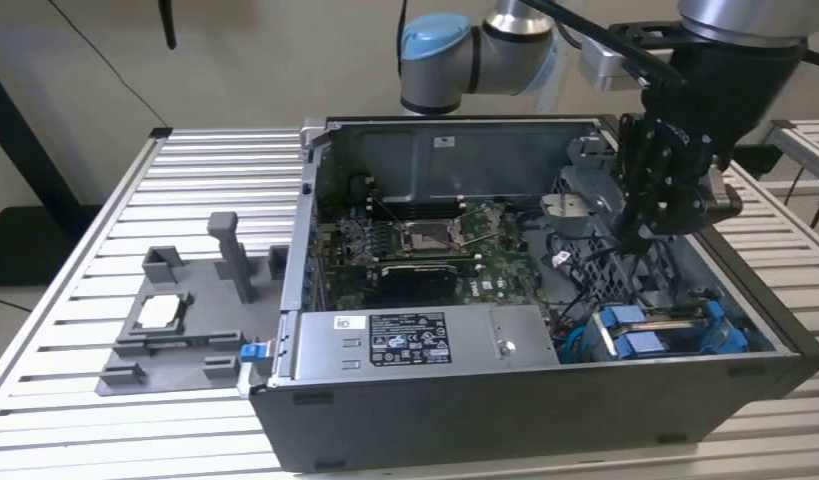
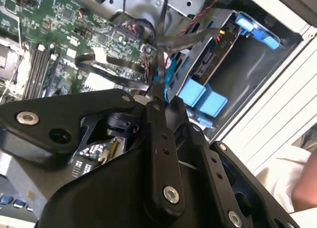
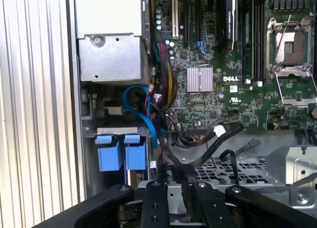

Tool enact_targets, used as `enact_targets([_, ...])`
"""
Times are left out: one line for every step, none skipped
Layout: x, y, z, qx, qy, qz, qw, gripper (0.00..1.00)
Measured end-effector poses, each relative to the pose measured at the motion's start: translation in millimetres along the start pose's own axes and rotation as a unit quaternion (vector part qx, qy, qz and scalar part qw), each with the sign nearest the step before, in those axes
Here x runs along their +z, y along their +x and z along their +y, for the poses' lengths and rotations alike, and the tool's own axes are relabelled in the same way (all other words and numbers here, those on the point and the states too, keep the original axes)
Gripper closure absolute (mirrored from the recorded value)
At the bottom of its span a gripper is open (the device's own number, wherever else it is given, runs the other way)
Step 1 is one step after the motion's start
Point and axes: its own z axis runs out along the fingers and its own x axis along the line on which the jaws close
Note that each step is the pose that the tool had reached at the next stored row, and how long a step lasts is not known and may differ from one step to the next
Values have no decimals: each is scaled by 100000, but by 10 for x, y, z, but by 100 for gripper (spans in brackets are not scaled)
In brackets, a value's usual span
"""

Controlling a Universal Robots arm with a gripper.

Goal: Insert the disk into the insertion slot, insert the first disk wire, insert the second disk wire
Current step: 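Insert the second disk wire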

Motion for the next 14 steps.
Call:
enact_targets([0,-6,13,-17,81,508,99999,73])
enact_targets([-1,-17,26,-43,184,988,99995,73])
enact_targets([-1,-32,40,-70,291,1416,99990,73])
enact_targets([-1,-49,52,-96,387,1720,99984,73])
enact_targets([-2,-71,67,-123,497,2043,99978,73])
enact_targets([-3,-93,80,-146,594,2305,99972,73])
enact_targets([-3,-112,94,-170,689,2582,99964,73])
enact_targets([-4,-129,105,-217,788,2947,99953,73])
enact_targets([-2,-139,113,-321,886,3351,99939,73])
enact_targets([1,-146,116,-535,971,3756,99923,73])
enact_targets([4,-151,118,-843,1038,4147,99905,73])
enact_targets([7,-155,119,-1168,1096,4506,99886,73])
enact_targets([11,-159,121,-1555,1163,4880,99862,73])
enact_targets([16,-164,121,-1964,1234,5172,99839,73])
